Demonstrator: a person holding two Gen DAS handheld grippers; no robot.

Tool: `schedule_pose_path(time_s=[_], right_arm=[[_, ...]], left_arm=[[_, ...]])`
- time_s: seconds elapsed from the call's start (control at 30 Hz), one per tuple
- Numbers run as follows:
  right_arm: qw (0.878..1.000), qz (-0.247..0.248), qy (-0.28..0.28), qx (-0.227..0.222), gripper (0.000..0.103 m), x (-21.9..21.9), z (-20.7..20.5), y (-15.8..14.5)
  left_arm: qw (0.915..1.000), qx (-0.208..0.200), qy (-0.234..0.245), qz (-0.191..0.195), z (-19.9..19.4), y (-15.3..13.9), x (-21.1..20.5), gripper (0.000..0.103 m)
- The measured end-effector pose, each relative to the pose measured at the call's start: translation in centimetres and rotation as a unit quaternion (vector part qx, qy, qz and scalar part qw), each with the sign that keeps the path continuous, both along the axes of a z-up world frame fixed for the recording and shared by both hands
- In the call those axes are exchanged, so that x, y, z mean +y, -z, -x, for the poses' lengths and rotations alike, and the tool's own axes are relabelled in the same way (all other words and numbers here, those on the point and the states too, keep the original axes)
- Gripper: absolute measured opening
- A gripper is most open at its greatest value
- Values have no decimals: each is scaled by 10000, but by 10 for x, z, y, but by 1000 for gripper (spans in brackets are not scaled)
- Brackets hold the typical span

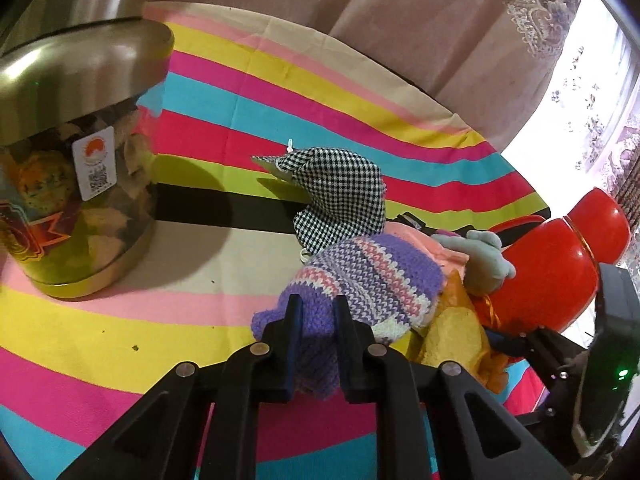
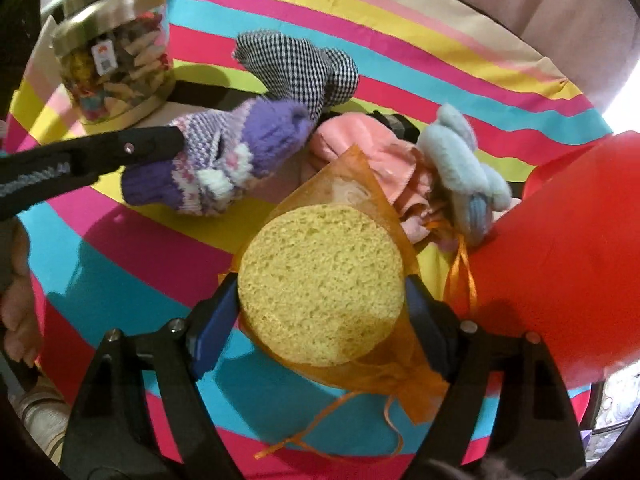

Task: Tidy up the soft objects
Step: 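Grasp the purple knit mitten with the left tool while the right grasps the orange mesh bag, then carry the purple mitten and orange mesh bag over the white box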

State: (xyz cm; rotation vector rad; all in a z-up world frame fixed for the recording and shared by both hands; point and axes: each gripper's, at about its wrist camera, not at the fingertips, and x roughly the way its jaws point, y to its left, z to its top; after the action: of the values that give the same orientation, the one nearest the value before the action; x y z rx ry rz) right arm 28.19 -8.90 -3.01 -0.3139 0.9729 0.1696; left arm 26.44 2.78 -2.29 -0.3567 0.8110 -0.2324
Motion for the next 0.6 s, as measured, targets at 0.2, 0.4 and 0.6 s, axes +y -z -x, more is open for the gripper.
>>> schedule_pose_path(time_s=[0.2,0.4,0.6], right_arm=[[9997,-232,31,-103,83,-13,21,-18],[9989,-417,92,-189,83,-14,41,-31],[9975,-584,229,-312,83,-34,76,-47]], left_arm=[[10000,-17,-7,54,11,-4,-1,10],[10000,-24,7,5,28,-12,-6,9],[10000,-60,61,-37,49,-25,-15,8]])
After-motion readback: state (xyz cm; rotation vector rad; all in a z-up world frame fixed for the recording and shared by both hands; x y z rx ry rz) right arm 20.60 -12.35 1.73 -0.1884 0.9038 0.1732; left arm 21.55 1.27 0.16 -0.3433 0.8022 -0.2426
